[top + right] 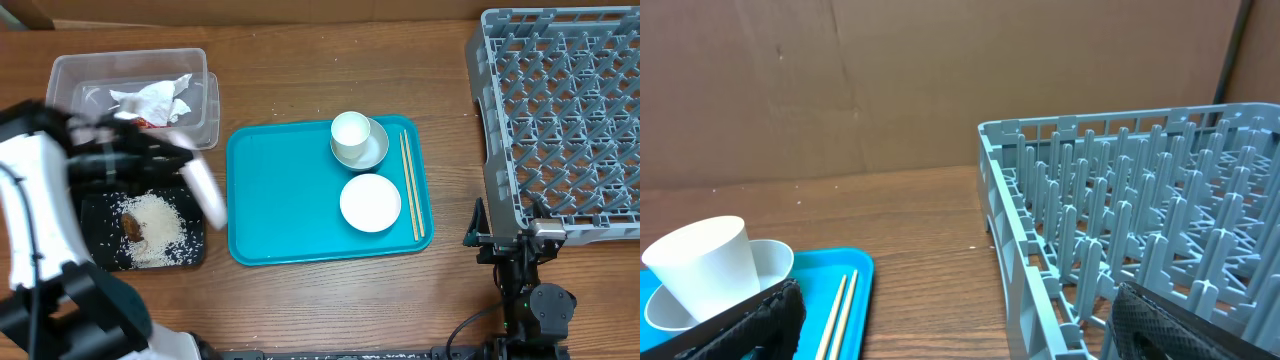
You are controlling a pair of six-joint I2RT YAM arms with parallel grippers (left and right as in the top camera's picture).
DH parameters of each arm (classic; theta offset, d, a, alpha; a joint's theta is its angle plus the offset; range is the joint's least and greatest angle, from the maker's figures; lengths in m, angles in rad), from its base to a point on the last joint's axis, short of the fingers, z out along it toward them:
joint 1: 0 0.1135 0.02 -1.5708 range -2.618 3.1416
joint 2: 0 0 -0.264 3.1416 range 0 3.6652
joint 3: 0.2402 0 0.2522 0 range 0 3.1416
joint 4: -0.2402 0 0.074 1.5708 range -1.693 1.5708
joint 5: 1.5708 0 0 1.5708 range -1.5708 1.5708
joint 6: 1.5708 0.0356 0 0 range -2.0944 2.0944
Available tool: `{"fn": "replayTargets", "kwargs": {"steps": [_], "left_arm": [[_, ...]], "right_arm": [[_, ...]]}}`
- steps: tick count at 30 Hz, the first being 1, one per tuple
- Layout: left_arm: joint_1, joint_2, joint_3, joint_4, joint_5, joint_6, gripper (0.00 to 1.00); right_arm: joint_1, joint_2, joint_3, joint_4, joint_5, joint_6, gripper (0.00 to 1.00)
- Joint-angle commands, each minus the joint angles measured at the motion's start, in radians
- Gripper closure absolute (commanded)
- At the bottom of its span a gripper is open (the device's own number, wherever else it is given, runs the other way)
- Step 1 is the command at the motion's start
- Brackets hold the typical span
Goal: Sort waste into correct bins and load items into the dishwasher
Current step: 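Carry the white plate right and lower it onto the teal tray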
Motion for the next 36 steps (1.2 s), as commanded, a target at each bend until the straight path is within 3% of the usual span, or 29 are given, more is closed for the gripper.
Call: {"fn": "replayTargets", "kwargs": {"steps": [1, 4, 12, 18, 28, 36], "left_arm": [[-0.155, -0.035, -0.004, 0.030, -0.095, -0.045, 0.96], [-0.306, -0.026, -0.005, 0.103, -0.256, -0.122, 0.96], [-0.704, -0.023, -0.007, 0.365, -0.793, -0.498, 0.96], [-0.917, 0.030, -0.007, 0.443, -1.088, -0.647, 0.96], [-1.002, 0.241, -0.007, 0.489, -1.099, -0.715, 0.96], [-1.000, 0.308, -0.003, 0.493, -1.056, -0.713, 0.64]], "right_arm": [[0.003, -0.010, -0.011, 0.005, 0.009, -0.004, 0.00], [0.003, -0.010, -0.011, 0.005, 0.009, -0.005, 0.00], [0.003, -0.010, -0.011, 0.005, 0.009, -0.004, 0.00], [0.003, -0.010, -0.011, 0.005, 0.009, -0.005, 0.00], [0.003, -0.010, -0.011, 0.005, 0.009, -0.005, 0.00], [0.003, -0.010, -0.011, 0.005, 0.009, -0.004, 0.00]]}}
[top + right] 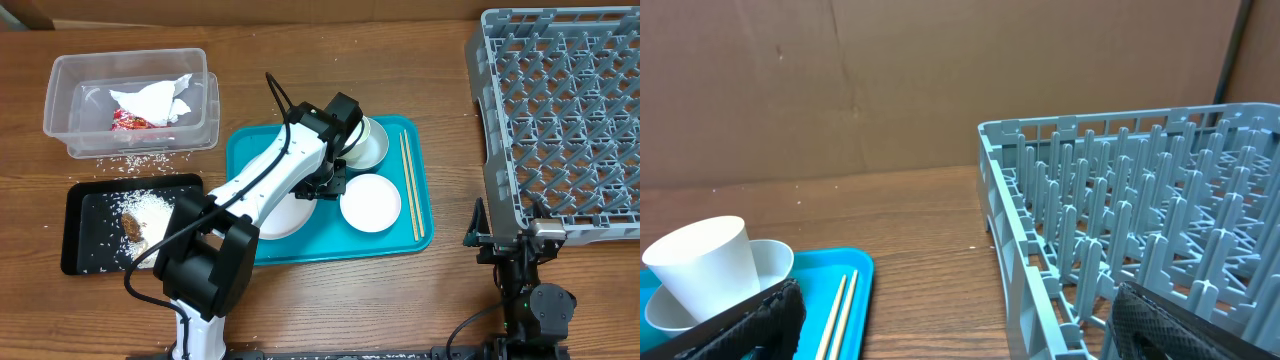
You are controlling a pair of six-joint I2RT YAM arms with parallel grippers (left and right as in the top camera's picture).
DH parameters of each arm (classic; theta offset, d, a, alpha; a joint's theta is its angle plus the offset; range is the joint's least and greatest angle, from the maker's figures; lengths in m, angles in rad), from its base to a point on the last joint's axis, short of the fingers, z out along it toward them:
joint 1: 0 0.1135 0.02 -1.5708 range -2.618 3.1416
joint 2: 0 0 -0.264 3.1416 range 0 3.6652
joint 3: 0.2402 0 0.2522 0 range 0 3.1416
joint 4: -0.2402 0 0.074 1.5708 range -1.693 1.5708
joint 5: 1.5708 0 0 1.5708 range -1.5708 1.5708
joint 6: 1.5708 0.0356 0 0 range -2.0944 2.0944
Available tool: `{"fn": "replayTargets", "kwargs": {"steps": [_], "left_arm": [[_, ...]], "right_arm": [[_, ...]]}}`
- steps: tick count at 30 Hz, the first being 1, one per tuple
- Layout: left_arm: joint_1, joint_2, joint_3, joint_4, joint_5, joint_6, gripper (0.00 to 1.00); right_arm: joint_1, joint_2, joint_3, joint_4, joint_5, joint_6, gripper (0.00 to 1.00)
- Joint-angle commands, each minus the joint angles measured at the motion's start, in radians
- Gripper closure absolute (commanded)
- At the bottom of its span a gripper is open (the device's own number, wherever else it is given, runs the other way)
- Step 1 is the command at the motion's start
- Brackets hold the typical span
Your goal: Sort waste into correct bins and load items into the dishwasher
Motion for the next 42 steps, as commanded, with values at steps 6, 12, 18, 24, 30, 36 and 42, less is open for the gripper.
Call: {"fn": "replayTargets", "kwargs": {"steps": [6, 12, 18, 24, 30, 36, 42], "left_arm": [[0.029, -0.080, 0.106, -0.086, 0.014, -0.006, 0.62], [0.161, -0.153, 0.249, -0.200, -0.100, -0.010, 0.59], [0.422, -0.206, 0.307, -0.221, -0.122, -0.010, 0.00], [0.701, -0.206, 0.304, -0.220, -0.056, -0.010, 0.00], [0.885, -0.206, 0.303, -0.188, -0.050, -0.009, 0.00], [0.933, -0.206, 0.304, -0.169, -0.077, -0.009, 0.00], [0.930, -0.206, 0.304, -0.169, -0.077, -0.009, 0.00]], "right_arm": [[0.004, -0.010, -0.011, 0.006, 0.009, -0.005, 0.00], [0.004, -0.010, -0.011, 0.006, 0.009, -0.004, 0.00], [0.004, -0.010, -0.011, 0.006, 0.009, -0.004, 0.00], [0.004, -0.010, -0.011, 0.006, 0.009, -0.005, 0.00], [0.004, -0.010, -0.011, 0.006, 0.009, -0.004, 0.00], [0.004, -0.010, -0.011, 0.262, -0.532, 0.397, 0.00], [0.004, -0.010, -0.011, 0.563, -0.603, 0.816, 0.00]]}}
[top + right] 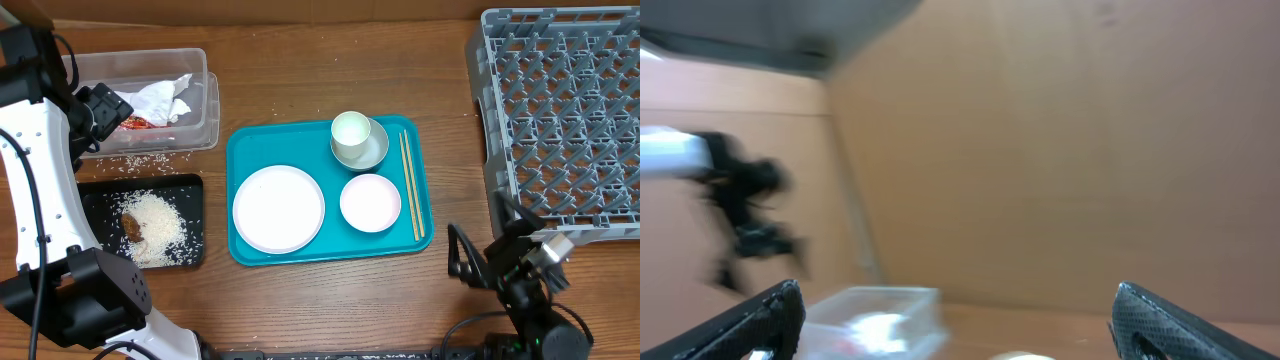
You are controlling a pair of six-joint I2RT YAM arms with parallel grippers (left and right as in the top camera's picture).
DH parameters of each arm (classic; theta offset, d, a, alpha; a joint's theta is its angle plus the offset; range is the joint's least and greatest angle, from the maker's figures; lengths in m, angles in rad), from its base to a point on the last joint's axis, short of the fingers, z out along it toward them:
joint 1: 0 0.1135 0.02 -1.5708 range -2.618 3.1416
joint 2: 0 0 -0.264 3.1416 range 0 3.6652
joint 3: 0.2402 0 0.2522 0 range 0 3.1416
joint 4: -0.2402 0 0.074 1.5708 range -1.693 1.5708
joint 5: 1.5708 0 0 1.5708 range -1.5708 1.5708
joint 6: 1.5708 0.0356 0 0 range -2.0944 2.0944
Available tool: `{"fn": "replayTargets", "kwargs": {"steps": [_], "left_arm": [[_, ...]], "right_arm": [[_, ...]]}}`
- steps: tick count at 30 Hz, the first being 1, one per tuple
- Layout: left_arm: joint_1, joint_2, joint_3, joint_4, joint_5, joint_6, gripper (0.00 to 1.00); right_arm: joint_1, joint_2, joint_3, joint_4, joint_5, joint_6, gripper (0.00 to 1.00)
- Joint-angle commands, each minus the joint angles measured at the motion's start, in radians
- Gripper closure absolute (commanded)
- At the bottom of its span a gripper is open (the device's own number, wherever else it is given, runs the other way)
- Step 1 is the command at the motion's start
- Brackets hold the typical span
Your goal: Sort waste into correct bins and load items into the dishwasher
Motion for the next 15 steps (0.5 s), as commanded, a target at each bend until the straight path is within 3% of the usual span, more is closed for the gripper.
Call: {"fn": "replayTargets", "kwargs": {"steps": [1, 4, 8, 12, 15], "left_arm": [[-0.003, -0.013, 0.006, 0.002, -0.010, -0.006, 0.00], [-0.003, -0.013, 0.006, 0.001, -0.010, -0.006, 0.00], [-0.003, -0.013, 0.006, 0.001, -0.010, -0.006, 0.00], [-0.003, -0.013, 0.006, 0.001, -0.010, -0.006, 0.00], [-0.002, -0.013, 0.005, 0.001, -0.010, -0.006, 0.00]], "right_arm": [[0.004, -0.007, -0.011, 0.073, -0.003, 0.419, 0.00], [0.004, -0.007, -0.009, 0.155, 0.228, 0.537, 0.00], [0.004, 0.007, 0.059, 0.177, 0.349, 0.497, 0.00], [0.004, 0.126, 0.254, 0.057, 0.217, 0.295, 0.00], [0.004, 0.299, 0.493, -0.175, 0.008, 0.098, 0.00]]}}
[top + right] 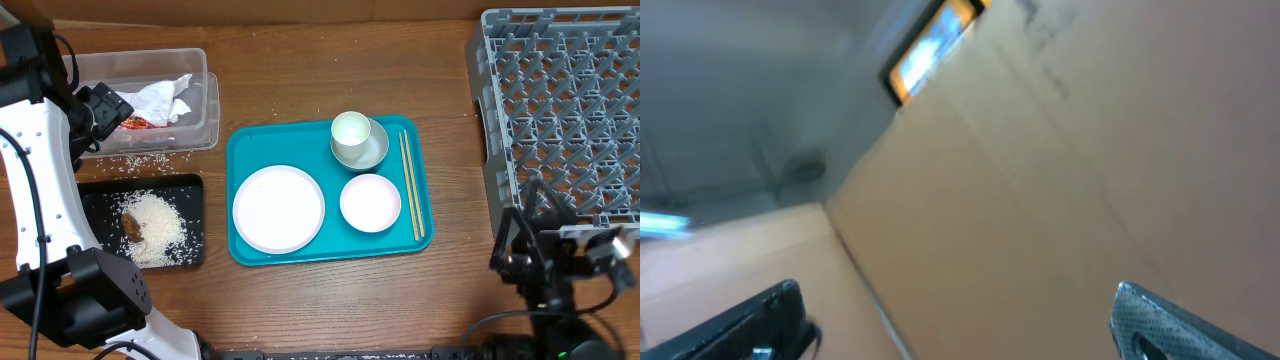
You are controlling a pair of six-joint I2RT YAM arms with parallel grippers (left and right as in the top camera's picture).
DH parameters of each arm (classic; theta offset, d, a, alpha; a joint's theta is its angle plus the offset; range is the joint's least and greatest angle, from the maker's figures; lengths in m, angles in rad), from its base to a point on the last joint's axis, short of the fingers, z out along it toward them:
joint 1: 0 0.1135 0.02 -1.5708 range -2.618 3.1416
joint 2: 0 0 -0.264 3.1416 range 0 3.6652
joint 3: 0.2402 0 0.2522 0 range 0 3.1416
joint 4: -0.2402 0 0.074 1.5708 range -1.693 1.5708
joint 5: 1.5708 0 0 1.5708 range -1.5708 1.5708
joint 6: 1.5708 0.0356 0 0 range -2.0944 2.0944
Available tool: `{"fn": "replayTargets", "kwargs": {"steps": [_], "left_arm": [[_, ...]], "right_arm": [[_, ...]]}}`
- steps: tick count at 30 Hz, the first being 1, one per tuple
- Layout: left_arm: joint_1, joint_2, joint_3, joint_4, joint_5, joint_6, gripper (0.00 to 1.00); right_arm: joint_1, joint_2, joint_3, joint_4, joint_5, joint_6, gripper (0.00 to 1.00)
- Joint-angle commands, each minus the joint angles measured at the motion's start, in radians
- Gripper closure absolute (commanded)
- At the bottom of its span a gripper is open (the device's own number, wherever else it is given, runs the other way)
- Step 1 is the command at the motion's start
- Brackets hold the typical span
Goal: Sort waste into correct bins and load items into the dishwasher
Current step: 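Move the right gripper over the white cup on the saucer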
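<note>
A teal tray holds a large white plate, a small white dish, a white cup standing in a pale bowl, and chopsticks. The grey dish rack fills the right side. My left gripper hangs over the left end of the clear bin; its jaws are too small to read. At the front right, my right gripper is open and empty. In its wrist view the right gripper faces only cardboard wall and ceiling.
Crumpled paper and a red wrapper lie in the clear bin. A black tray below it holds rice and a brown scrap. Loose rice grains dot the wood between bin and tray.
My right arm has shifted right along the front edge, and its camera has tilted up from the wall and bin to wall and ceiling. The left arm and dishes are unchanged.
First my left gripper held the large plate tilted over the black tray while the right arm rested by the rack. Then the left arm was over the teal tray with the plate on it. Later it was back at the clear bin, and the right arm had lifted.
</note>
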Motion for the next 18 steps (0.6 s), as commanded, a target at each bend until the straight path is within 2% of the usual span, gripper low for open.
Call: {"fn": "replayTargets", "kwargs": {"steps": [1, 2, 3, 4, 7, 9, 12, 18], "left_arm": [[-0.002, -0.013, 0.006, 0.001, -0.009, -0.006, 0.00], [-0.002, -0.013, 0.006, 0.001, -0.009, -0.006, 0.00], [-0.002, -0.013, 0.006, 0.001, -0.009, -0.006, 0.00], [-0.003, -0.013, 0.006, 0.001, -0.009, -0.006, 0.00], [-0.004, -0.013, 0.006, 0.001, -0.009, -0.006, 0.00], [-0.004, -0.013, 0.006, 0.001, -0.009, -0.006, 0.00], [-0.004, -0.013, 0.006, 0.001, -0.009, -0.006, 0.00], [-0.004, -0.013, 0.006, 0.001, -0.009, -0.006, 0.00]], "right_arm": [[0.004, 0.189, 0.285, -0.206, -0.245, -0.264, 0.00], [0.004, 0.263, 0.384, -0.329, -0.314, -0.329, 0.00], [0.004, 0.393, 0.557, -0.558, -0.395, -0.427, 0.00], [0.004, 0.459, 0.644, -0.674, -0.411, -0.476, 0.00], [0.014, 0.626, 0.864, -0.986, -0.368, -0.644, 0.00], [0.043, 0.729, 0.988, -1.171, -0.240, -0.692, 0.00], [0.127, 0.846, 1.101, -1.338, -0.072, -0.704, 0.00], [0.416, 1.016, 1.136, -1.447, 0.183, -0.703, 0.00]]}}
